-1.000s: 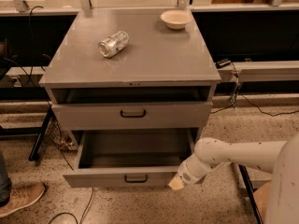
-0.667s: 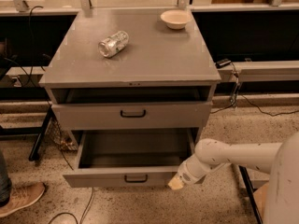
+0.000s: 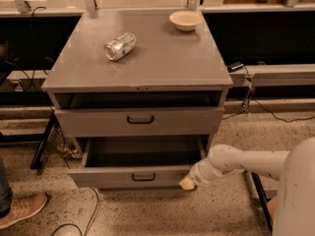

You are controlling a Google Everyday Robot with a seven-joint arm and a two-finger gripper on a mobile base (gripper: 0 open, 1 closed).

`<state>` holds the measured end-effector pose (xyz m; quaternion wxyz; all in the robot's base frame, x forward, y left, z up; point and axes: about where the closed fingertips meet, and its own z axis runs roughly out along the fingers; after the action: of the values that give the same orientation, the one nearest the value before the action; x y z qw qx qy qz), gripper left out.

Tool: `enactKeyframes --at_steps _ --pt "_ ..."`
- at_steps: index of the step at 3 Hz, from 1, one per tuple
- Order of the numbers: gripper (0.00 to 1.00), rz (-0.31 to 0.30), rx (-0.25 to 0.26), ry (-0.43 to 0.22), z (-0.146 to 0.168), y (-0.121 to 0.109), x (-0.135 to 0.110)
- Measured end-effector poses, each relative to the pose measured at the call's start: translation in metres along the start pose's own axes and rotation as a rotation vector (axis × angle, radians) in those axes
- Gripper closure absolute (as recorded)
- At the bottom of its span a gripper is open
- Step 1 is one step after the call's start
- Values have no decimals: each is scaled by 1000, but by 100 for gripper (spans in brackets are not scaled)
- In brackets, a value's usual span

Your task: Close middle drawer

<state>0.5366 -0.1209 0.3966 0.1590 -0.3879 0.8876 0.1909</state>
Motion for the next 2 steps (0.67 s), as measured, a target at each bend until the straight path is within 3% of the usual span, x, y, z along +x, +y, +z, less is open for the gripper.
enactKeyframes --at_steps 1,2 --pt "100 -4 13 -20 3 -9 -6" --pt "100 -13 53 -96 9 -46 -33"
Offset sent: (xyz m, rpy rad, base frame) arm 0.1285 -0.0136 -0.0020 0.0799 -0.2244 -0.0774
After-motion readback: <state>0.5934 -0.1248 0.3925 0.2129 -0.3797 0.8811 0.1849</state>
